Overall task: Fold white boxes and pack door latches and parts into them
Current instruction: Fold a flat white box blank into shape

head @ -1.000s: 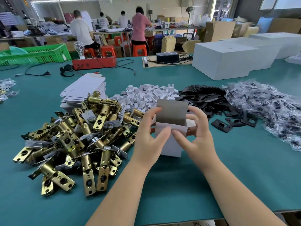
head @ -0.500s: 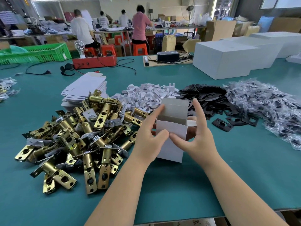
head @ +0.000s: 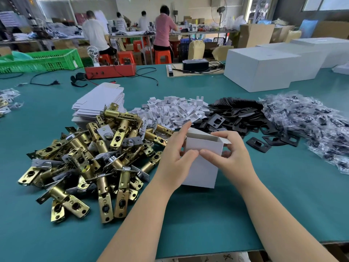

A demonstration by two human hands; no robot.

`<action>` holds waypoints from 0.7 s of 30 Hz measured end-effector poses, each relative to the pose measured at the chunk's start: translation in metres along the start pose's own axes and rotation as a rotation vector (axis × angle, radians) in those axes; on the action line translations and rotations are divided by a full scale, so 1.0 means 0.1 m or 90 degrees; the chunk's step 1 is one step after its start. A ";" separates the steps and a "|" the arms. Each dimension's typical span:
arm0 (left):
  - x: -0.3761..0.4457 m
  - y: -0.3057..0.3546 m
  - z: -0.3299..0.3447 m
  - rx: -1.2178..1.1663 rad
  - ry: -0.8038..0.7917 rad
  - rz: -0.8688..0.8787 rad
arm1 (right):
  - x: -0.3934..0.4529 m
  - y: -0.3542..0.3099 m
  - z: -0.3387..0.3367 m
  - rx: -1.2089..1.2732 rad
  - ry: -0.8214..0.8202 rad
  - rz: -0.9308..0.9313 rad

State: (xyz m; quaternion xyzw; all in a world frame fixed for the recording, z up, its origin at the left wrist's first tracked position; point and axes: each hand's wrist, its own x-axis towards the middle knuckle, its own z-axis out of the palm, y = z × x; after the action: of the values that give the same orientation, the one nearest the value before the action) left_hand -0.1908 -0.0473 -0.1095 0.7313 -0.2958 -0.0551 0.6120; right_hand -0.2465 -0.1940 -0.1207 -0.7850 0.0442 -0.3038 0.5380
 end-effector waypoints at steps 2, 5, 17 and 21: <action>0.00 0.01 -0.01 0.015 -0.019 0.005 | 0.00 -0.01 -0.01 -0.005 0.013 -0.026; -0.03 0.01 0.00 0.012 -0.019 0.023 | -0.02 0.00 -0.03 0.025 0.010 -0.040; 0.04 -0.11 0.06 0.144 -0.029 0.064 | 0.05 0.06 -0.12 0.034 0.012 -0.006; 0.06 -0.12 0.05 0.151 0.001 0.060 | 0.04 0.06 -0.10 0.048 0.011 0.022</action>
State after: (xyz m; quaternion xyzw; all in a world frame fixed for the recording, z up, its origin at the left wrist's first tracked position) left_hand -0.1839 -0.0538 -0.1203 0.7841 -0.3338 0.0098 0.5232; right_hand -0.2466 -0.2060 -0.1215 -0.7608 0.0510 -0.3024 0.5719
